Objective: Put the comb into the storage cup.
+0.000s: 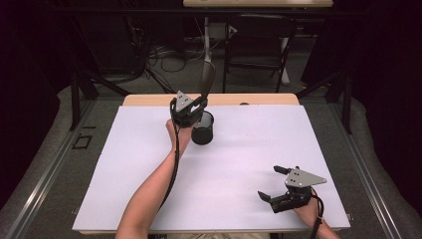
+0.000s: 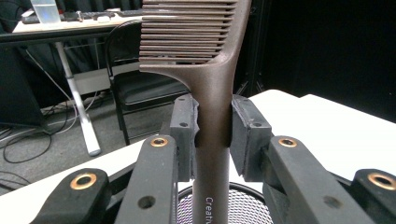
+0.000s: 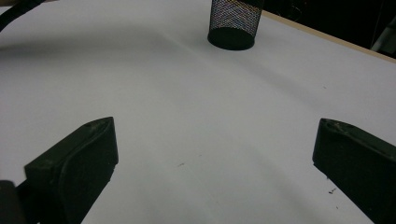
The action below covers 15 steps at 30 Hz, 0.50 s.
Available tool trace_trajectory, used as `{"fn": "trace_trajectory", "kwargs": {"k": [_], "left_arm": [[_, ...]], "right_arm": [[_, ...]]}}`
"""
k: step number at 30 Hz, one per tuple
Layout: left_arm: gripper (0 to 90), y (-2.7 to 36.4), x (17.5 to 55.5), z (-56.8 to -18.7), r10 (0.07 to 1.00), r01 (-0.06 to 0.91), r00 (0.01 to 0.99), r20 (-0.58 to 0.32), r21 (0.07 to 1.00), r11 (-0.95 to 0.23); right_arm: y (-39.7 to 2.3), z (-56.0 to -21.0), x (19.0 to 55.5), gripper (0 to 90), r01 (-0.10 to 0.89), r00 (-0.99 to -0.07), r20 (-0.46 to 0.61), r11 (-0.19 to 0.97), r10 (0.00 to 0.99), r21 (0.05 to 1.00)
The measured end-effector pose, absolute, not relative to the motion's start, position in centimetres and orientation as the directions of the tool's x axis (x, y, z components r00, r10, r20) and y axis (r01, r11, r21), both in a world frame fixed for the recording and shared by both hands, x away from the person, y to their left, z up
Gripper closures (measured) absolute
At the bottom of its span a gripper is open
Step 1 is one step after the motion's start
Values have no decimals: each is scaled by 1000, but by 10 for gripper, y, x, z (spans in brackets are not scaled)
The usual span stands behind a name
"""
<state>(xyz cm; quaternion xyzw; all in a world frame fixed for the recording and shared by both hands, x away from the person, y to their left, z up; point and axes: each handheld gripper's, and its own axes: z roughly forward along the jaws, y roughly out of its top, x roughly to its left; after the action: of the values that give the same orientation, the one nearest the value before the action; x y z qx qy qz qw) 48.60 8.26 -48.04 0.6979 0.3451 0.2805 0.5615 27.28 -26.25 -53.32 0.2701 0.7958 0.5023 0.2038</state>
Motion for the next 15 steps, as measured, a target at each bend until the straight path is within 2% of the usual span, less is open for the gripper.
{"fn": "trace_trajectory", "kwargs": {"k": [15], "left_arm": [[726, 85, 487, -487, 793, 185, 609, 14, 970, -159]], "right_arm": [[-263, -533, 273, 0, 228, -772, -54, 355, 634, 907]]}}
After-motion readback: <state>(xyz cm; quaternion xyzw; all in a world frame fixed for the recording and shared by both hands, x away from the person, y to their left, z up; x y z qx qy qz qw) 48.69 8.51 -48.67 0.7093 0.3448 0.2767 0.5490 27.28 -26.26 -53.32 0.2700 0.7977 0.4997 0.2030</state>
